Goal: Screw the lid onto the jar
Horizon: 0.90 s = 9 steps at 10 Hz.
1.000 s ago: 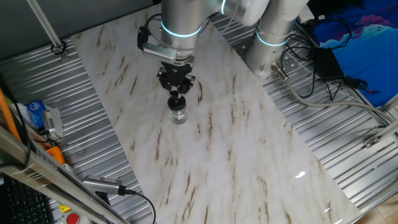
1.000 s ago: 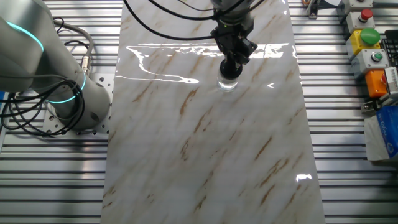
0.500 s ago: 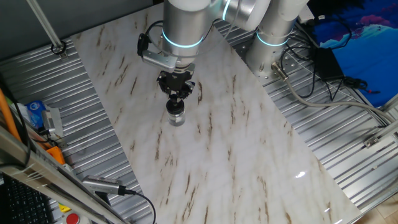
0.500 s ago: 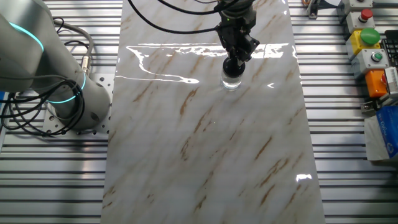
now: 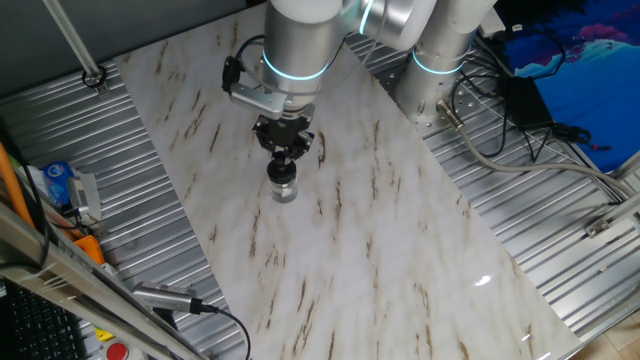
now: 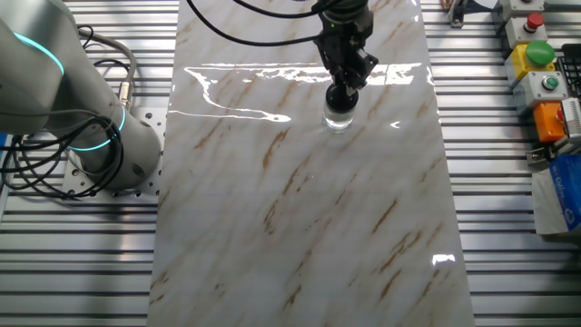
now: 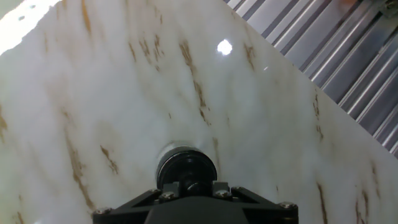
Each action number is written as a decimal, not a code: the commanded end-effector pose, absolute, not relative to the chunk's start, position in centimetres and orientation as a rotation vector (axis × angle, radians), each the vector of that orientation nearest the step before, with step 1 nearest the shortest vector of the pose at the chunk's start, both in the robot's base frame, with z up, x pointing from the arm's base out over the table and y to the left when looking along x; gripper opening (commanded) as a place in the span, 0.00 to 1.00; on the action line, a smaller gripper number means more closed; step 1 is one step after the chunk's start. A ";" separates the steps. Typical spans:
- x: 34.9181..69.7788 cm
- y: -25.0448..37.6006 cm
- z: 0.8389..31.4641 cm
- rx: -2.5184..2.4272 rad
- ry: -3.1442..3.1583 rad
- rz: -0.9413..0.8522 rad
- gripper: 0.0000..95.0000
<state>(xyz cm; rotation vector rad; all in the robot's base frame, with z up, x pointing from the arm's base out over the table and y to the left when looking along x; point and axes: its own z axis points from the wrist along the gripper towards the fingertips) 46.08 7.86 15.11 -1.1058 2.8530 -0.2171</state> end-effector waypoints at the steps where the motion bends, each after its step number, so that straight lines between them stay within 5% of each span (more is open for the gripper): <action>1: 46.2 7.9 15.1 -1.106 2.855 -0.221 0.00; 9: 46.4 8.3 14.8 -1.111 2.850 -0.226 0.00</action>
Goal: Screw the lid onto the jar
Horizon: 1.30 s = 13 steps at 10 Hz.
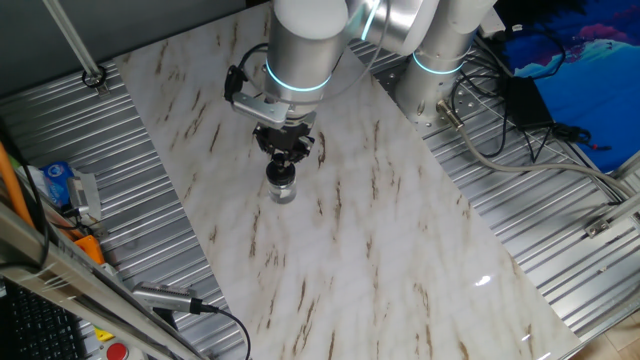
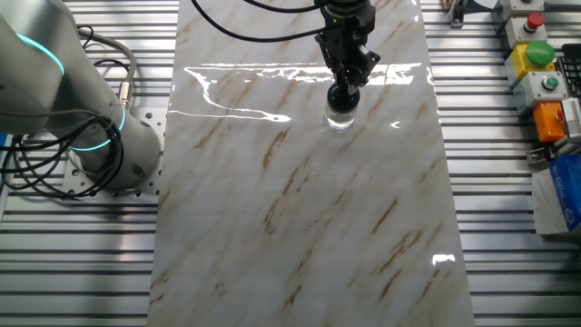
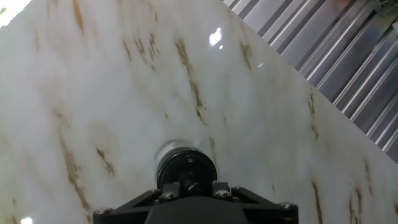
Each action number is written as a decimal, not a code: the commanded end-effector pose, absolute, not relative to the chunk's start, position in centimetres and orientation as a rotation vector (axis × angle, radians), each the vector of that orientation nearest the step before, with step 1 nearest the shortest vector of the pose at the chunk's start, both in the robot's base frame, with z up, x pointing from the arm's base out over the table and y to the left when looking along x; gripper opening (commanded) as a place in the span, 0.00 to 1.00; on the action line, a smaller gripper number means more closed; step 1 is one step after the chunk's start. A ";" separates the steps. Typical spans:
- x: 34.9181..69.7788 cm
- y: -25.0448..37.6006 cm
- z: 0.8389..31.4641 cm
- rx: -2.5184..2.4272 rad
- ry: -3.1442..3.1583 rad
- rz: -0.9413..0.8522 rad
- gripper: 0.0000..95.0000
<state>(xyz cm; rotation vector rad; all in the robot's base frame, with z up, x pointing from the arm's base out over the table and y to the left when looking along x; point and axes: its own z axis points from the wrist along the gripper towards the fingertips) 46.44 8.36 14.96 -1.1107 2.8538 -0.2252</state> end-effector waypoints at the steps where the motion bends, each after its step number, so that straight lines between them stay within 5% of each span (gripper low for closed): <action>1: 46.4 8.3 14.8 -1.112 2.851 -0.232 0.00; 3: 46.4 8.3 14.8 -1.126 2.846 -0.233 0.00; 4: 46.4 8.3 14.8 -1.132 2.844 -0.236 0.20; 8: 46.4 8.3 14.8 -1.161 2.840 -0.254 0.20; 9: 46.4 8.3 14.8 -1.169 2.839 -0.254 0.40; 13: 46.5 8.3 14.7 -1.199 2.826 -0.247 0.40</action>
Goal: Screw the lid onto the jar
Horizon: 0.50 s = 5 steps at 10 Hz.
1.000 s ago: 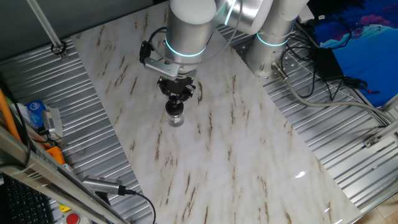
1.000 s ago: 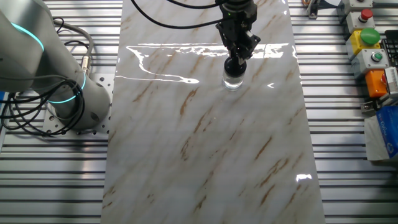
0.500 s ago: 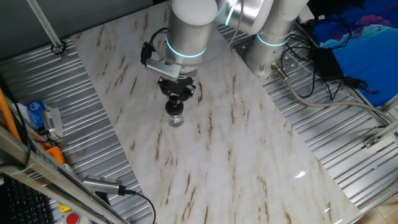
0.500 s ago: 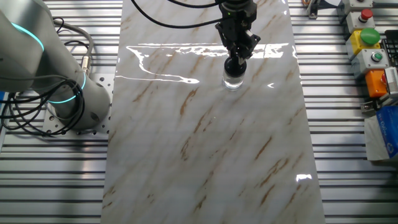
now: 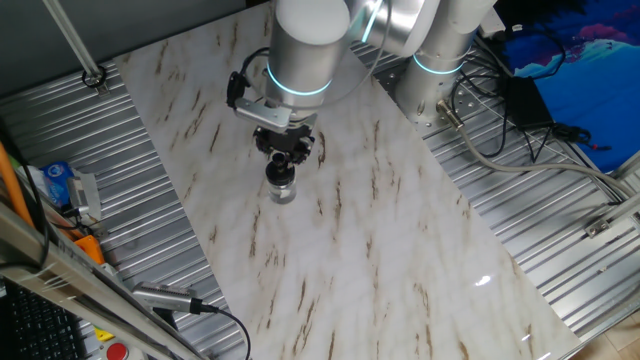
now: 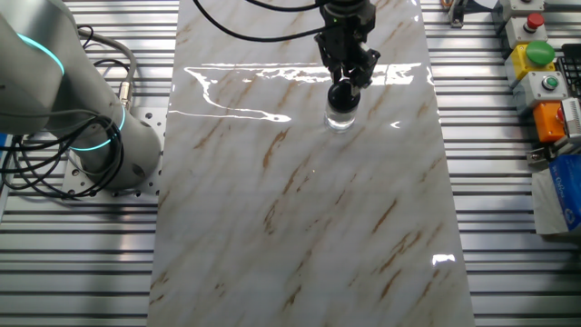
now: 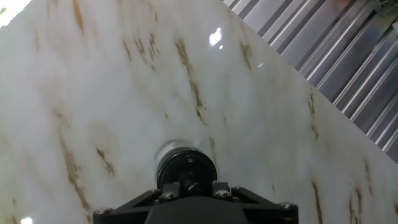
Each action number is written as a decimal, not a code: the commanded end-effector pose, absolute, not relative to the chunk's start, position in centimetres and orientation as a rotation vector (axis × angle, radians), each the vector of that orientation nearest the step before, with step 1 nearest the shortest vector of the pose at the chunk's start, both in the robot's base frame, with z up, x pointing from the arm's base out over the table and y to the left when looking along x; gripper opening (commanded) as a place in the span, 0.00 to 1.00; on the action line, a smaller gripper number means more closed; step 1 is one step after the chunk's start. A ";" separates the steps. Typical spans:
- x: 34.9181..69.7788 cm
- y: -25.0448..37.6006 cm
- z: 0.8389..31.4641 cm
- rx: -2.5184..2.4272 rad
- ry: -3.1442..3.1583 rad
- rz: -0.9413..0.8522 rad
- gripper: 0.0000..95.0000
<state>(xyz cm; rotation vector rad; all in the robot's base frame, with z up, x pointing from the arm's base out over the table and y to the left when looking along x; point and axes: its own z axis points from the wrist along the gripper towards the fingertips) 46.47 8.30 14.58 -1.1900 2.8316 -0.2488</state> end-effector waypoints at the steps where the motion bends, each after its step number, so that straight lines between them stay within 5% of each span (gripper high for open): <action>1: 46.4 8.3 14.7 -1.199 2.822 -0.231 0.40; 2: 46.4 8.2 14.7 -1.193 2.818 -0.200 0.60; 5: 46.2 7.9 14.9 -1.190 2.803 -0.125 0.60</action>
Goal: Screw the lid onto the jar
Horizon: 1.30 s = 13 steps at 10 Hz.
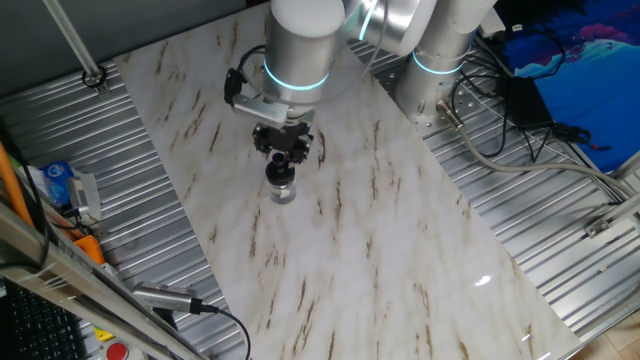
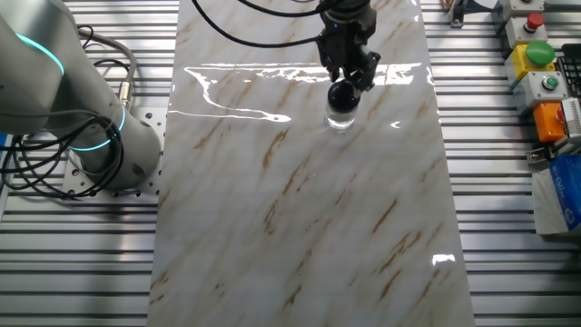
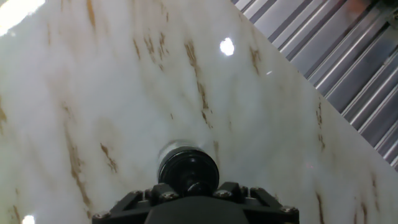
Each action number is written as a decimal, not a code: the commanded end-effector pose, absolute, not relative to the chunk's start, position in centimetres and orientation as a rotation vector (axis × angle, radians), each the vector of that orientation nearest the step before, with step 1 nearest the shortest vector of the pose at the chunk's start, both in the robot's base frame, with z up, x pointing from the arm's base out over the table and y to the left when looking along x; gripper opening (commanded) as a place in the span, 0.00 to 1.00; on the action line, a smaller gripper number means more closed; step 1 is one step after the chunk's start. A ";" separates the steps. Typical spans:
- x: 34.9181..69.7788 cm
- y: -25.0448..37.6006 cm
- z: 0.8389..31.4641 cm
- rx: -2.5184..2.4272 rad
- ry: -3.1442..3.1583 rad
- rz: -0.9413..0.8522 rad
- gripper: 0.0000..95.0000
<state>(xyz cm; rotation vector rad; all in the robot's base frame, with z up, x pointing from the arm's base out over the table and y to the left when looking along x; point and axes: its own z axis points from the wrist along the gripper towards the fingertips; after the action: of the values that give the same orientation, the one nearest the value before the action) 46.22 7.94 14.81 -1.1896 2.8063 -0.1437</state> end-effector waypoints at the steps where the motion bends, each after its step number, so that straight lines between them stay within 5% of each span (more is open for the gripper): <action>1: 46.2 7.8 14.9 -1.182 2.806 -0.115 0.40; 2: 46.1 7.7 14.8 -1.169 2.814 -0.103 0.40; 3: 46.1 7.7 14.7 -1.143 2.830 -0.089 0.20; 6: 46.0 7.4 14.2 -1.096 2.856 -0.019 0.20; 7: 46.0 7.4 14.1 -1.080 2.861 -0.004 0.00; 13: 46.1 7.4 14.1 -1.053 2.883 -0.035 0.00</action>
<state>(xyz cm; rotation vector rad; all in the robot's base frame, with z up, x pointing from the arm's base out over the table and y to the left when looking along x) 46.03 7.47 14.10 -1.0509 2.8854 -0.0368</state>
